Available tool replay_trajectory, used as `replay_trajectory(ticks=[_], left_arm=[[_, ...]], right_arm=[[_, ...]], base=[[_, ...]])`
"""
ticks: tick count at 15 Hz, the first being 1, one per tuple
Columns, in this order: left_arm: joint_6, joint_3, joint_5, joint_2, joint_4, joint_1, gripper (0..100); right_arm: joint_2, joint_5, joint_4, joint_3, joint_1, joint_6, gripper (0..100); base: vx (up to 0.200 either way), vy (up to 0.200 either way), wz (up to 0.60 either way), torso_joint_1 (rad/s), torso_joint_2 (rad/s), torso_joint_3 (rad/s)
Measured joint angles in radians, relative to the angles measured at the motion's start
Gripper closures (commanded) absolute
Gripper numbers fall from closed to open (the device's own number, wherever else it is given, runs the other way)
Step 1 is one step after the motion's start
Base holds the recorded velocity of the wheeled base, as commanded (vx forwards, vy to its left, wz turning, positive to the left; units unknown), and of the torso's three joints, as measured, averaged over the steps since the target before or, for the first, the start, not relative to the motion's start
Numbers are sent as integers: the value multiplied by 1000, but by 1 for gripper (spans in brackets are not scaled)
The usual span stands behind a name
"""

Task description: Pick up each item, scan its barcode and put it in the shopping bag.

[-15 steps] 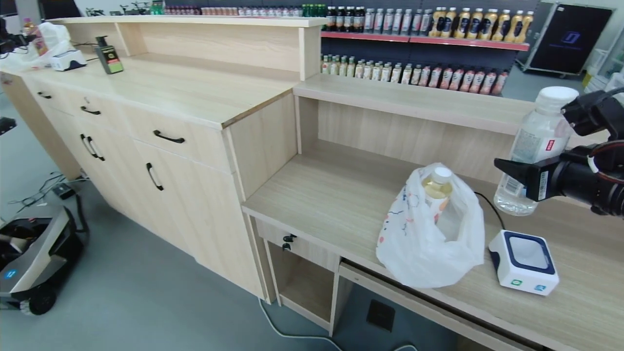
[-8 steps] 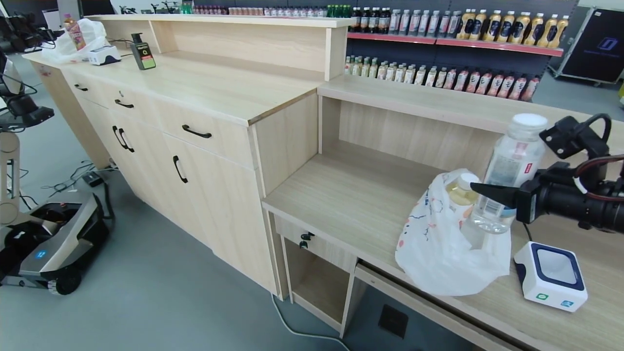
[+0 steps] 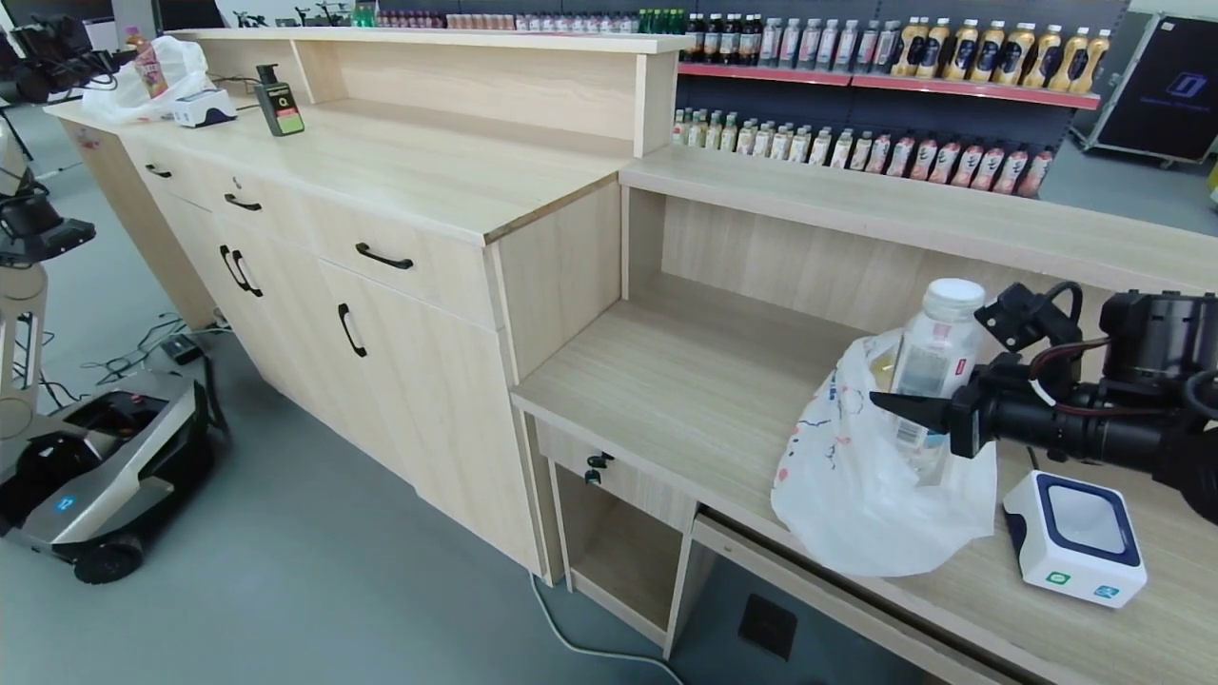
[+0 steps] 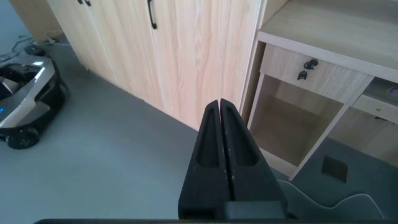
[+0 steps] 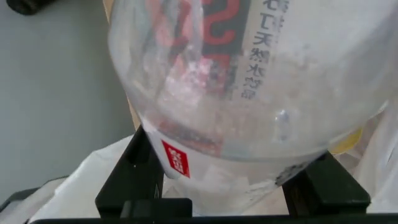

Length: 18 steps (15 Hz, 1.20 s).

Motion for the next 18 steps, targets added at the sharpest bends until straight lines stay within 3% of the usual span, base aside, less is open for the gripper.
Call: replay_trajectory(ticks=[7,18], left_arm=[[0,0,0,0,0,0,100],[0,0,0,0,0,0,100]], right_arm=[[172,208,-5,-1,-72,-266,100],[275,282,-12,-26,-71,-311,100]], base=[[0,0,0,0,0,0],[0,0,0,0,0,0]])
